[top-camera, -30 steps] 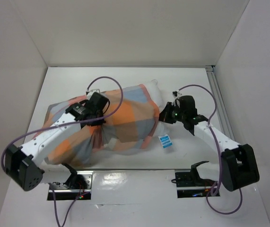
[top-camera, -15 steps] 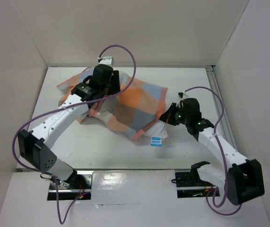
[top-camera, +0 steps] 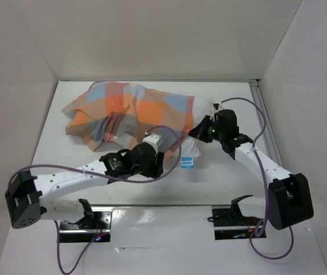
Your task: Put the pillow into the pillowcase
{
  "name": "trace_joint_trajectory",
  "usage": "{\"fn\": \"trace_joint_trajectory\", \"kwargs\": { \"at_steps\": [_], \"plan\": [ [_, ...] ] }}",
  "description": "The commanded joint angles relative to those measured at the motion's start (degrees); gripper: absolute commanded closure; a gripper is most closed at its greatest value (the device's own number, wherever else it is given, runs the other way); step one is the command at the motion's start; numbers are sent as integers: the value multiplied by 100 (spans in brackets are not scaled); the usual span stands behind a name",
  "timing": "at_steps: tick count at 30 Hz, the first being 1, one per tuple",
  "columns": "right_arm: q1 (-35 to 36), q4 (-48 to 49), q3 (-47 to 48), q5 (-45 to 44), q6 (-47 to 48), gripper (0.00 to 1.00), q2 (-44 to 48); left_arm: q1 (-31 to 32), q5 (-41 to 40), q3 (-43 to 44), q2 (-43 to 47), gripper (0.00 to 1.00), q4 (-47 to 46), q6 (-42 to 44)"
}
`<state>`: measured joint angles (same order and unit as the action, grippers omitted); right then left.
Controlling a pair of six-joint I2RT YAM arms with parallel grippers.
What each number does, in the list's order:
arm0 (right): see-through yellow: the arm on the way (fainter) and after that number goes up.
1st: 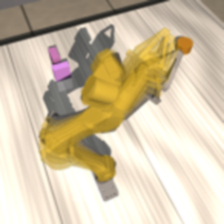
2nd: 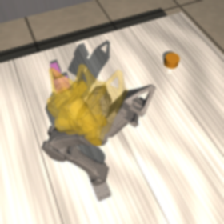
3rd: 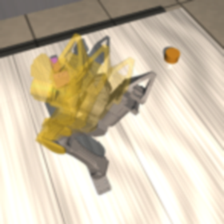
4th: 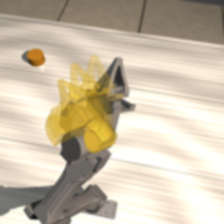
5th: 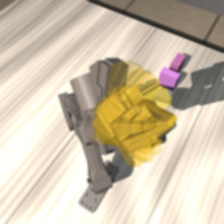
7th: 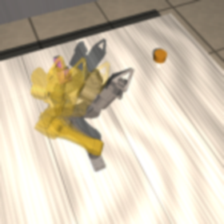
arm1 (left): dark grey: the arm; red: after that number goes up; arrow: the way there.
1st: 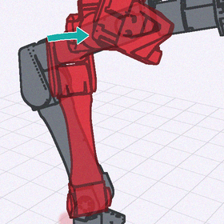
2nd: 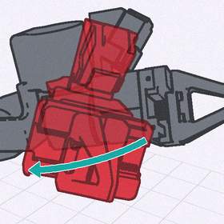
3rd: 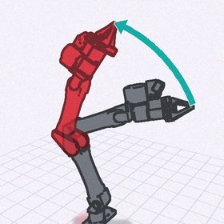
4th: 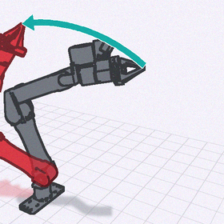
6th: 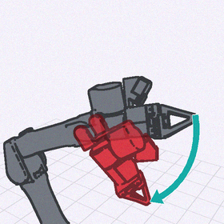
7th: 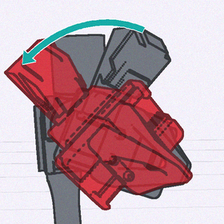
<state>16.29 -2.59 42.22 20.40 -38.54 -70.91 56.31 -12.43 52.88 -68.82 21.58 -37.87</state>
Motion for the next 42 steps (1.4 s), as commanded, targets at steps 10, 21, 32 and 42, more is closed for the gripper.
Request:
{"fn": "trace_joint_trajectory", "kwargs": {
  "at_steps": [10, 21, 32, 42],
  "plan": [
    [-162, 479, 691, 324, 31, 100, -151, 99, -700, -1088, -887, 23, -2245, -765],
    [-162, 224, 867, 262, 102, 100, -36, -287, -788, -1113, -1740, 26, -3450, -1126],
    [-162, 162, 920, 262, 154, 100, -36, -463, -1587, -903, -2390, 38, -3714, -1285],
    [-214, 4, 973, 148, 207, 100, -141, -447, -1861, -499, -1883, 100, -2355, -1338]
  ]
}}
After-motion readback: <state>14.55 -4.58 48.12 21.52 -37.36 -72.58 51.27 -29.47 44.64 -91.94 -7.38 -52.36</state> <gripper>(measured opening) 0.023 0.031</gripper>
